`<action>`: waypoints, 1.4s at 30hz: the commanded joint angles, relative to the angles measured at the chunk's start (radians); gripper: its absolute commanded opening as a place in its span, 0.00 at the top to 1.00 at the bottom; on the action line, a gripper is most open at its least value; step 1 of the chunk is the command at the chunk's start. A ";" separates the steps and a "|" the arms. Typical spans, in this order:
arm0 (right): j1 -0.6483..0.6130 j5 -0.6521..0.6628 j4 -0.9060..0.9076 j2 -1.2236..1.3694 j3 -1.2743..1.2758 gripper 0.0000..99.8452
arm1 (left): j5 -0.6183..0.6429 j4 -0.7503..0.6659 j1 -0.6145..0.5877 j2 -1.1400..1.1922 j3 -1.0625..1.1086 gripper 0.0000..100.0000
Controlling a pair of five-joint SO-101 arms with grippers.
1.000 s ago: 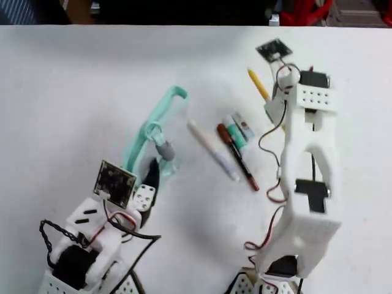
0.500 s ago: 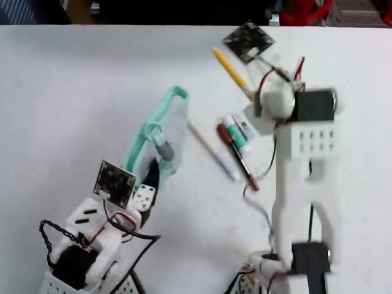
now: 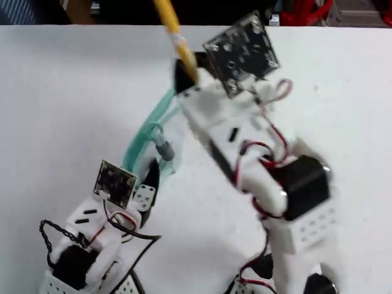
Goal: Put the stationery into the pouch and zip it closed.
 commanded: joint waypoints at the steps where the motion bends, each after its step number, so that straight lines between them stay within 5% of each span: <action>1: -0.030 -0.153 -0.094 0.031 0.012 0.98 | 0.002 -0.023 0.012 0.001 -0.003 0.98; 6: 0.021 -0.250 -0.274 -0.056 0.281 0.98 | 0.002 -0.021 0.012 0.001 -0.003 0.98; 13: -0.012 -0.166 -0.538 -0.226 0.652 0.98 | 0.000 -0.025 0.012 0.001 -0.003 0.98; 30: -0.056 -0.153 -0.596 -0.375 0.911 0.98 | 0.000 -0.028 0.010 0.001 -0.003 0.98; 36: -0.137 0.032 -0.532 -0.417 0.911 0.98 | 0.000 -0.028 0.010 0.001 -0.003 0.98; 42: -0.142 0.063 -0.433 -0.417 0.911 0.85 | 0.000 -0.028 0.010 0.001 -0.003 0.98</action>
